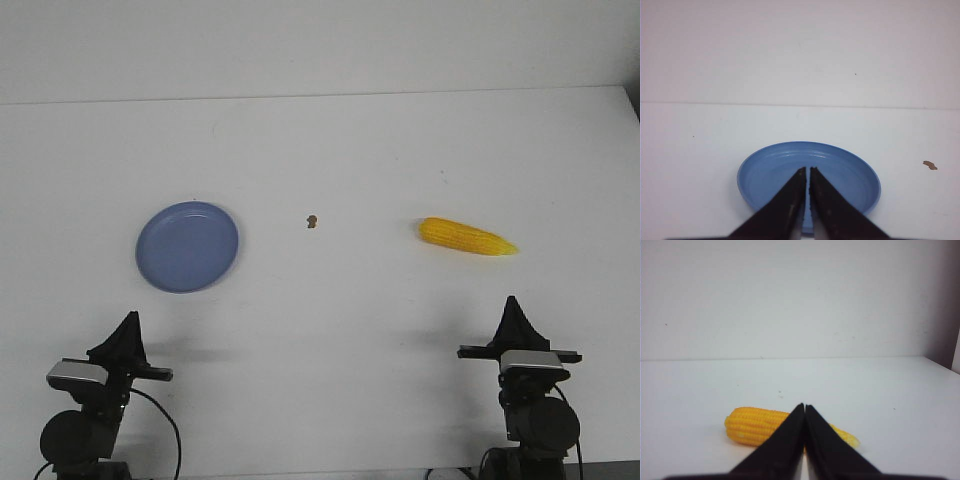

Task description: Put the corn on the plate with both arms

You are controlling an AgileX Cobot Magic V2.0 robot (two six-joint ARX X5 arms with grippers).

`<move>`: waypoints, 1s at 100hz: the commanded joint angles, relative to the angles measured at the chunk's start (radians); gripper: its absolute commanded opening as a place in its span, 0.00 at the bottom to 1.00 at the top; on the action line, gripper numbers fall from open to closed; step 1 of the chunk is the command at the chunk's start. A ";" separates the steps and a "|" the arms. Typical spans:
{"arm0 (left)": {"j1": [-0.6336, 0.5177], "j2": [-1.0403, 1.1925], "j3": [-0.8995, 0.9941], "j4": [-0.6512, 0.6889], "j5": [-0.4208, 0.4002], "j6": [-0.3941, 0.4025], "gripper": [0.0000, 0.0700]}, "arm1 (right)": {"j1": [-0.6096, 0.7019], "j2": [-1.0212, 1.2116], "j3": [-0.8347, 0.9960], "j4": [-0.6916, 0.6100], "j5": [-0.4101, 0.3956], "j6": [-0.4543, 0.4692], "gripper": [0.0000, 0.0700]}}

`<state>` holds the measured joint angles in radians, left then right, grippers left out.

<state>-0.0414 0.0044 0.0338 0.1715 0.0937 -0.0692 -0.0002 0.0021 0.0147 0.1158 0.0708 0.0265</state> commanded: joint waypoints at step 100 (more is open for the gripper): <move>0.002 -0.001 0.034 0.005 0.000 -0.004 0.02 | -0.001 -0.001 0.012 0.077 -0.003 0.001 0.00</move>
<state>-0.0414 0.0044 0.0372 0.1680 0.0937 -0.0696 -0.0002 0.0021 0.0151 0.1783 0.0708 0.0265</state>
